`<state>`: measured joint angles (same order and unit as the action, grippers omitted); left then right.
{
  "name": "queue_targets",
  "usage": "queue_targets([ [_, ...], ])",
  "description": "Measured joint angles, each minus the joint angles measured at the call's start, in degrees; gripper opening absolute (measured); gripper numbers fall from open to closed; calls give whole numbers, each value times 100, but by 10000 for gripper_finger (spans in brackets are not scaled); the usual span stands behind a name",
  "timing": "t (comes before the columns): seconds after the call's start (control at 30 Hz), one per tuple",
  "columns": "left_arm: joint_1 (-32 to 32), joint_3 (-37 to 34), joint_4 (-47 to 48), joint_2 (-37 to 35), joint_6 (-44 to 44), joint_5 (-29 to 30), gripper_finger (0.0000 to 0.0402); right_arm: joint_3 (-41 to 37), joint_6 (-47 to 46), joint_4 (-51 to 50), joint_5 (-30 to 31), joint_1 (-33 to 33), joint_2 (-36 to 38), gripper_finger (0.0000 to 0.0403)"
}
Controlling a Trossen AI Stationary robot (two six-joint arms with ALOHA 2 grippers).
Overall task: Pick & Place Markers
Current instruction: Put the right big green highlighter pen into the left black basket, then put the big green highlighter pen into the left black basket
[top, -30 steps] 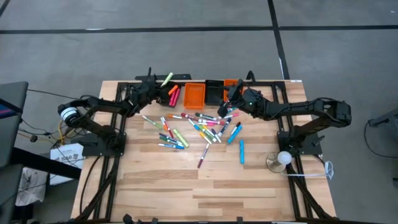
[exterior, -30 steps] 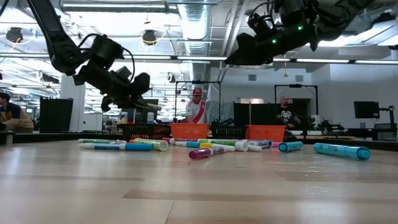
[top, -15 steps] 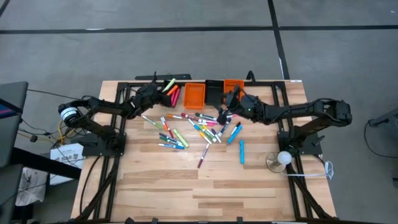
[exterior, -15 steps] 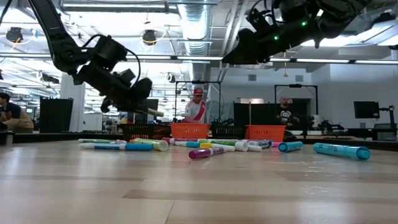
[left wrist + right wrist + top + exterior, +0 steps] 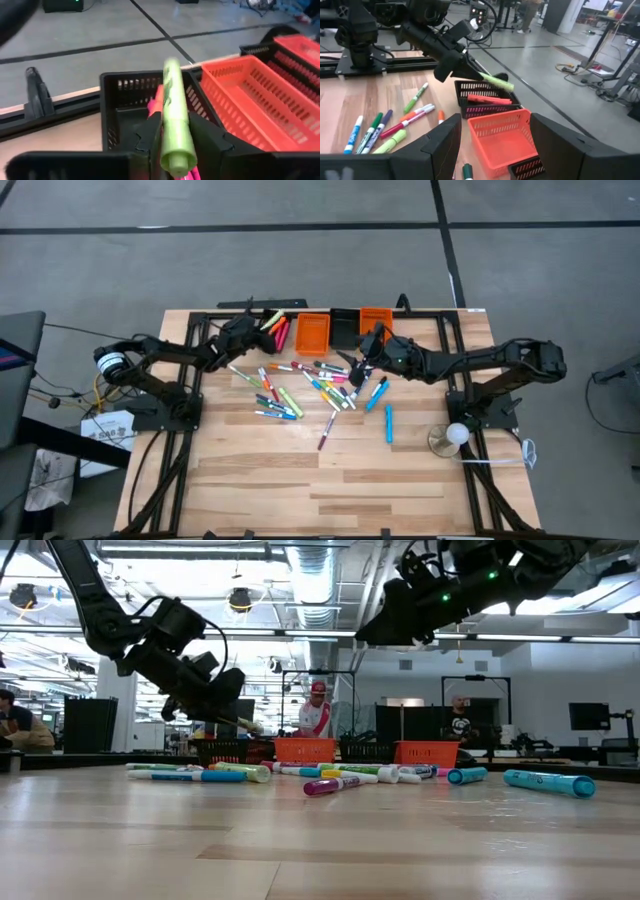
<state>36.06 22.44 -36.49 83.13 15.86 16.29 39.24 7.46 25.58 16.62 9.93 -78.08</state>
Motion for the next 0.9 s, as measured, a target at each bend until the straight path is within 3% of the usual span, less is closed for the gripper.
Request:
queue_targets([
  [0.43,-131,0,52,0,-61,17,132,0,-4,-6,-4,-203,0,228],
  [0.9,-204,0,47,0,-212,-193,132,0,2,-5,-73,-254,0,228],
])
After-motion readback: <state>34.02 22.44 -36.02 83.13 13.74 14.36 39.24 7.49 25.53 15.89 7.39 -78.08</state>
